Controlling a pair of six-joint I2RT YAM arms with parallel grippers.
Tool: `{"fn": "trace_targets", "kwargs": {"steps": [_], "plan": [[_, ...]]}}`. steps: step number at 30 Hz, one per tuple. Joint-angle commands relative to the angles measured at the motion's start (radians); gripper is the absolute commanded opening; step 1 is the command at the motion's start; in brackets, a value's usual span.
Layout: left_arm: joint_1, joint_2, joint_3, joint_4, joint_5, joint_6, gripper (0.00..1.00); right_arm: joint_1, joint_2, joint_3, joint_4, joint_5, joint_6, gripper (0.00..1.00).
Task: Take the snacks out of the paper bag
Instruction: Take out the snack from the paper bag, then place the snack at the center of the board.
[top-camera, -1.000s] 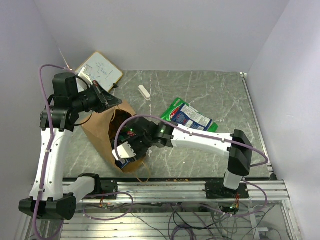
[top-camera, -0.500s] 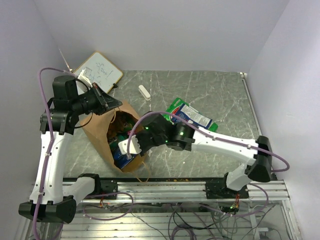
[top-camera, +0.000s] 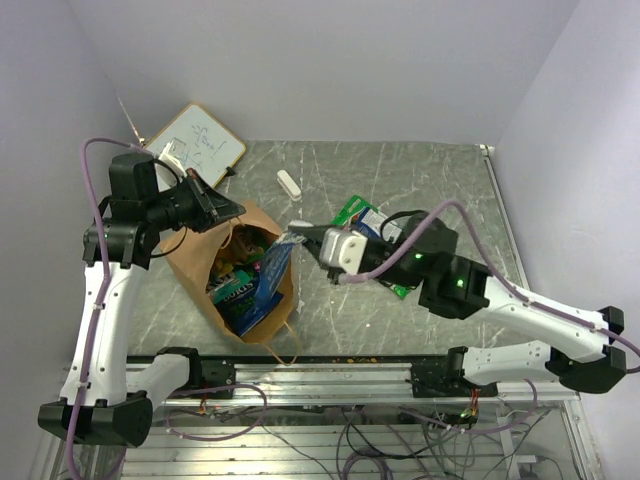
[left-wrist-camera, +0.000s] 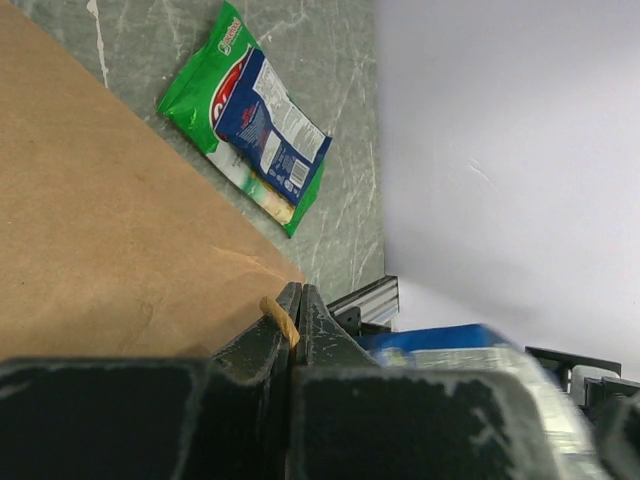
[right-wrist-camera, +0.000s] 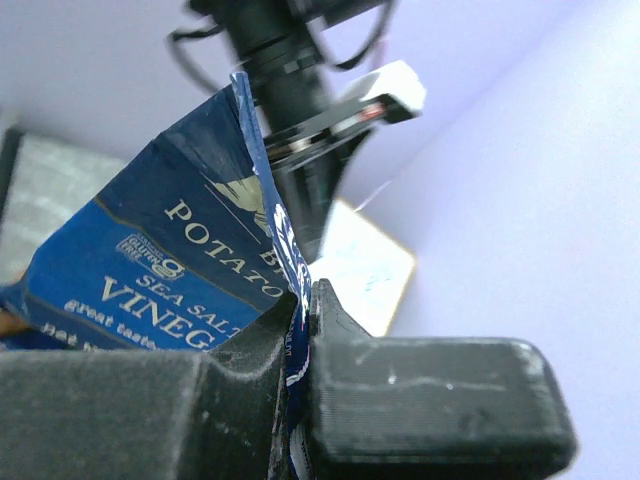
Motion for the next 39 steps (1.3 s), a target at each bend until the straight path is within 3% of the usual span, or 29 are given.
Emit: {"fn": "trace_targets", "kwargs": {"steps": [1,5,8,12,15,20,25,29,39], "plan": [[0.002,0.014,0.016,0.026,0.01,0.018,0.07,0.002,-0.035,-0.011,0.232,0.2,0.035,0.0],[0.002,0.023,0.017,0.038,0.013,0.015,0.07,-0.008,-0.032,-0.059,0.363,0.427,0.064,0.0],[0.002,0.026,0.02,0.034,0.013,0.02,0.07,-0.04,-0.017,-0.089,0.417,0.621,0.181,0.0],[0.002,0.017,0.018,0.028,0.011,0.023,0.07,-0.109,-0.002,-0.102,0.345,0.81,0.422,0.0],[0.002,0.019,0.017,0.034,0.014,0.031,0.07,-0.214,-0.004,-0.113,0.201,0.861,0.673,0.0],[0.001,0.047,0.036,0.039,0.031,0.025,0.07,-0.414,0.002,-0.134,-0.053,0.807,1.088,0.0],[0.002,0.036,0.028,0.061,0.029,0.017,0.07,-0.557,0.015,-0.19,-0.232,0.691,1.386,0.0],[0.002,0.043,0.024,0.066,0.044,0.013,0.07,-0.645,0.001,-0.257,-0.225,0.552,1.518,0.0],[0.002,0.074,0.062,0.041,0.038,0.059,0.07,-0.723,0.073,-0.315,-0.114,0.418,1.671,0.0]]}}
